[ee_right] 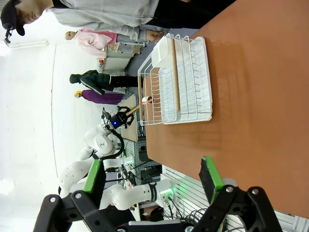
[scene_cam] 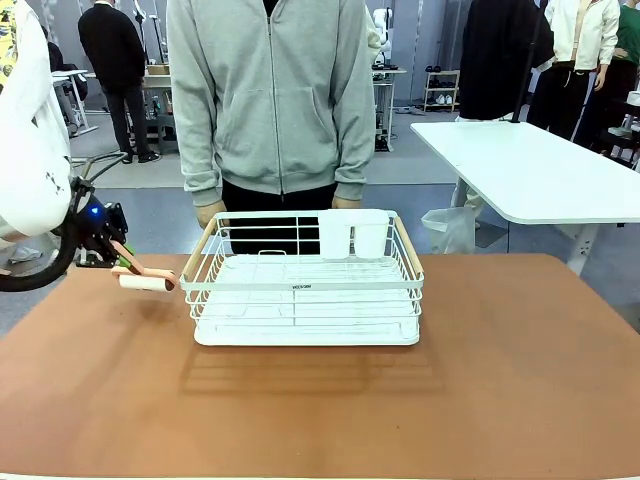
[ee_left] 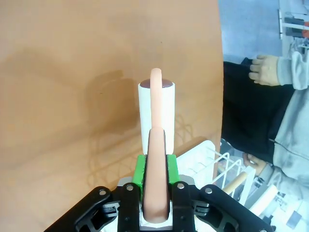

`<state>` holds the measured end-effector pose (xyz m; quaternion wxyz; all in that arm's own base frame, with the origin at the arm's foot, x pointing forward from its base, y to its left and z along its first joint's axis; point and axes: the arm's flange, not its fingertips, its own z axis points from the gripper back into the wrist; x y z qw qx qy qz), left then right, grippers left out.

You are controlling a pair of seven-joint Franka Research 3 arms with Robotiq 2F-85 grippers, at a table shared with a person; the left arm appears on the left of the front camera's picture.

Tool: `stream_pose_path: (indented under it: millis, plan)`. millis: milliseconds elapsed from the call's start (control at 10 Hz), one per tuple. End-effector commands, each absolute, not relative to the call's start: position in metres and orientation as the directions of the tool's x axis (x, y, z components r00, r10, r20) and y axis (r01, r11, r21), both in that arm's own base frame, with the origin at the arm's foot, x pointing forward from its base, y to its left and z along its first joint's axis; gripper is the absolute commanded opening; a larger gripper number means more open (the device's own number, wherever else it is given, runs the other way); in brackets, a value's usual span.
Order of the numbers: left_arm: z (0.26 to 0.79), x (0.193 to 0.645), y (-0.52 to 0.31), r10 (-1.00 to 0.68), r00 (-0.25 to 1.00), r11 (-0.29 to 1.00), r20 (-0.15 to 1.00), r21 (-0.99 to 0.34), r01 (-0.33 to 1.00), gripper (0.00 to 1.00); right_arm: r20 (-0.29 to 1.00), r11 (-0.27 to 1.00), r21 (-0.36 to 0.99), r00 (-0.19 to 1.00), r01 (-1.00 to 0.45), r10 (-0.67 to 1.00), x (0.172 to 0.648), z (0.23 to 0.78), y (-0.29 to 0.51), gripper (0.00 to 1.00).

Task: Clean the table.
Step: Place the Lint Roller down when the Dish drying rack is positioned in the middle of the table.

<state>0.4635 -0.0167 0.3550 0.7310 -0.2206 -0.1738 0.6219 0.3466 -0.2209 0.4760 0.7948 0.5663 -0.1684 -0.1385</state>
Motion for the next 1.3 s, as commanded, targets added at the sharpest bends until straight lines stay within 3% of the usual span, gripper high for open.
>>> stream_pose_path:
  millis: [0,700,1000,1200]
  plan:
    - [0.345,0.456,-0.015,0.992,0.126,0.087,-0.026,-0.59,-0.803,0.21,0.124,0.312,0.95,0.903,0.011,-0.411,0.346,0.48,-0.221,1.0]
    - [0.327,0.446,-0.02,0.993,0.116,0.084,-0.014,-0.6,-0.795,0.23,0.124,0.312,0.95,0.903,0.011,-0.411,0.346,0.48,-0.221,1.0]
    - [0.319,0.447,-0.022,0.993,0.115,0.091,-0.006,-0.568,-0.818,0.44,0.124,0.312,0.95,0.903,0.011,-0.411,0.346,0.48,-0.221,1.0]
    - [0.322,0.448,-0.021,0.994,0.113,0.092,-0.002,-0.565,-0.82,0.73,0.124,0.312,0.95,0.903,0.011,-0.411,0.346,0.48,-0.221,1.0]
